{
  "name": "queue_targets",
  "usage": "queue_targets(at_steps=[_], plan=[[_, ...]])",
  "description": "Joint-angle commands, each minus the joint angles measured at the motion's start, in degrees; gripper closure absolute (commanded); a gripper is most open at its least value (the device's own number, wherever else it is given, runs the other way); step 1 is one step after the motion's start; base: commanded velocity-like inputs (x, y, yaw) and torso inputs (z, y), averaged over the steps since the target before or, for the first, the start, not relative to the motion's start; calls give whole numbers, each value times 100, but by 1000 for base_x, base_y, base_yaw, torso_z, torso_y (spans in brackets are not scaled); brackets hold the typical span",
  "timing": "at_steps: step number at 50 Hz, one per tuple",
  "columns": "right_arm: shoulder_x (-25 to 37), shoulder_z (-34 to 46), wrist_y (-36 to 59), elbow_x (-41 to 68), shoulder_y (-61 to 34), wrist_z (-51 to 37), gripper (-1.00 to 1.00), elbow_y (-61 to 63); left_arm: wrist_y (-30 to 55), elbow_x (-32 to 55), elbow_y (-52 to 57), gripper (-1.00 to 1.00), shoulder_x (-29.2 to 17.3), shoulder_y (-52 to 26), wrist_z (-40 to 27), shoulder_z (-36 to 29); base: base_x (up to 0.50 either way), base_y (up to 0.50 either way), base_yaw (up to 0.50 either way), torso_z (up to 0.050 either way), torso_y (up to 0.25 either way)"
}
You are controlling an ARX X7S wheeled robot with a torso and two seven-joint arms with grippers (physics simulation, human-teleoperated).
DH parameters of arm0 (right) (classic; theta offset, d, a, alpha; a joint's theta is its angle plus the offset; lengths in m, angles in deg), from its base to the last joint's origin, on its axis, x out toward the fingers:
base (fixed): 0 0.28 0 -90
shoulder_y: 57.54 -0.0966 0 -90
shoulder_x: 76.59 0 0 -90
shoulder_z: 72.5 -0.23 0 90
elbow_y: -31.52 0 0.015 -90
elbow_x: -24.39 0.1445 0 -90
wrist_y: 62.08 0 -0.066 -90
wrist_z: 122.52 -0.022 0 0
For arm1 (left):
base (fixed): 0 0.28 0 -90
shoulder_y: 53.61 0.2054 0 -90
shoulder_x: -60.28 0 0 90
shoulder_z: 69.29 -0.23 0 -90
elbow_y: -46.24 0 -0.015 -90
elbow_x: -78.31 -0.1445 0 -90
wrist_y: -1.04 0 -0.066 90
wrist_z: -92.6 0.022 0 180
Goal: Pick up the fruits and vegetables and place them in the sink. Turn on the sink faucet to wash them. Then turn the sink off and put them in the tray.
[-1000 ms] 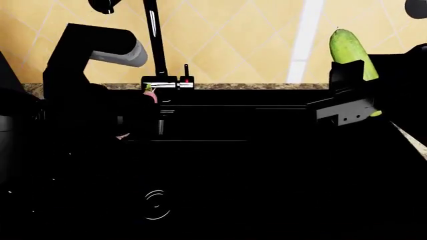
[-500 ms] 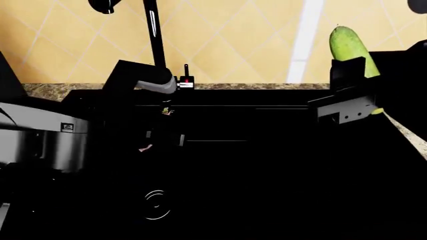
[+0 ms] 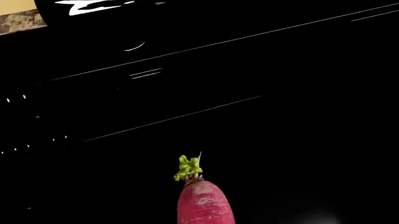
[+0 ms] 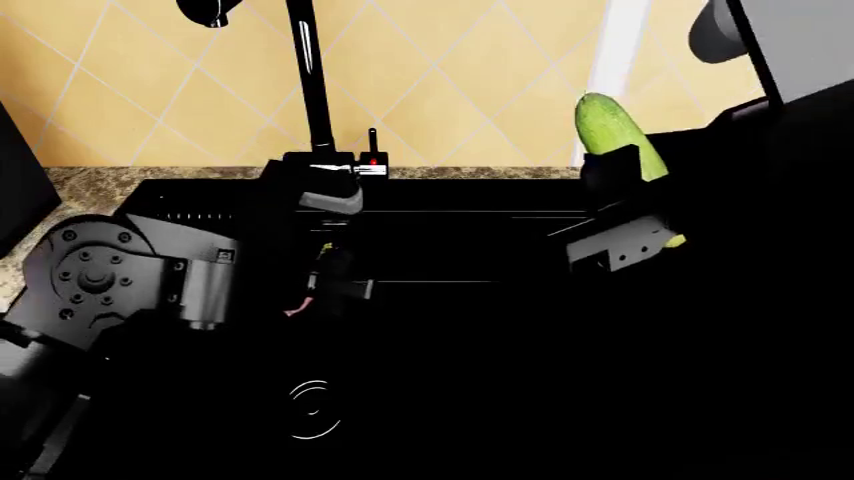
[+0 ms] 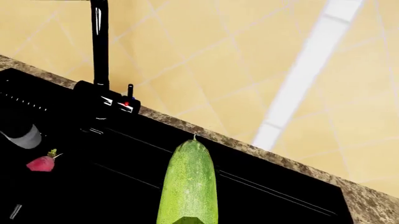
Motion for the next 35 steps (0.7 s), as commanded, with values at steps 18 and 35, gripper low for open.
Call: queue_targets(at_steps=[18, 35], plan=[[-1129, 129, 124, -208, 504, 514, 100, -681, -68, -309, -334, 100, 286, -57, 148, -264, 0, 0, 0, 1, 0], [-1127, 95, 135, -225, 568, 491, 100, -638, -78, -314, -268, 100, 258, -72, 148, -299, -1, 0, 0, 0, -200]])
